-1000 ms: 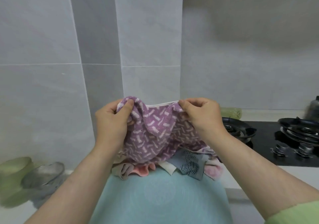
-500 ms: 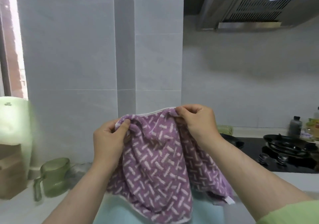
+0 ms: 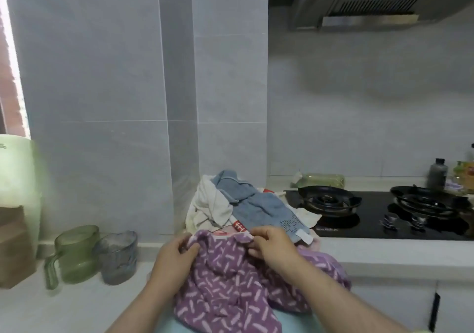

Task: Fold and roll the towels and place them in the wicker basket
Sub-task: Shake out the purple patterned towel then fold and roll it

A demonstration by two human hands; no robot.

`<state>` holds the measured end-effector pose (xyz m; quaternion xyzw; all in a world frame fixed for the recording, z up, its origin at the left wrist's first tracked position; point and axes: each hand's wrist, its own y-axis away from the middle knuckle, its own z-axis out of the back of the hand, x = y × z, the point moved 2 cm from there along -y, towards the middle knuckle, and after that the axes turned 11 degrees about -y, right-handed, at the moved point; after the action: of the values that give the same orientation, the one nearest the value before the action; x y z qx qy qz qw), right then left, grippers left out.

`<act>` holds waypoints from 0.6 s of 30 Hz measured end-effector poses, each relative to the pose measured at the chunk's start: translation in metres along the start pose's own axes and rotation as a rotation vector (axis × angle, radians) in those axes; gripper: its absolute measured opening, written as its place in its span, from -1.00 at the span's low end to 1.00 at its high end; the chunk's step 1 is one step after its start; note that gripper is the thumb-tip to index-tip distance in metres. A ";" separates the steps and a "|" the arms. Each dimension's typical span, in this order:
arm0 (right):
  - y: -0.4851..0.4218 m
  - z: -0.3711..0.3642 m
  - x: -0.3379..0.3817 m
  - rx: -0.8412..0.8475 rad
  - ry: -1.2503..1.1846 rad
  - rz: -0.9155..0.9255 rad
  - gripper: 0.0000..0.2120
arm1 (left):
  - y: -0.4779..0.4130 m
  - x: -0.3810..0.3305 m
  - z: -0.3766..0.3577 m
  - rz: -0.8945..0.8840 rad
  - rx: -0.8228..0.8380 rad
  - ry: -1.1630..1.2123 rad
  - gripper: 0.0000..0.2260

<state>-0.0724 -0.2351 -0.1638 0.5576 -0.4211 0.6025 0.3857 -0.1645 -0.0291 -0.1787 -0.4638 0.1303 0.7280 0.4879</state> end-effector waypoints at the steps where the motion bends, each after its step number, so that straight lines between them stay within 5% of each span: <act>1: -0.001 0.000 -0.009 0.023 0.026 -0.013 -0.73 | 0.001 0.005 -0.005 0.000 0.041 -0.038 -0.73; 5: 0.011 0.021 -0.016 0.025 0.065 0.040 -0.72 | 0.010 0.009 0.002 -0.031 0.051 -0.138 -0.63; 10: 0.044 0.073 -0.023 -0.157 0.584 0.202 -0.79 | 0.019 0.023 0.025 -0.091 -0.142 -0.498 -0.72; 14: 0.058 0.079 -0.043 0.002 0.690 0.066 -0.64 | 0.022 0.035 0.016 -0.074 0.111 -0.590 -0.82; 18: 0.054 0.081 -0.048 -0.023 0.675 0.079 -0.66 | 0.025 0.034 0.009 -0.112 0.122 -0.504 -0.86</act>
<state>-0.0912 -0.3301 -0.2140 0.3057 -0.2978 0.7625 0.4862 -0.1936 -0.0153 -0.2077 -0.2442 0.0225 0.7833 0.5713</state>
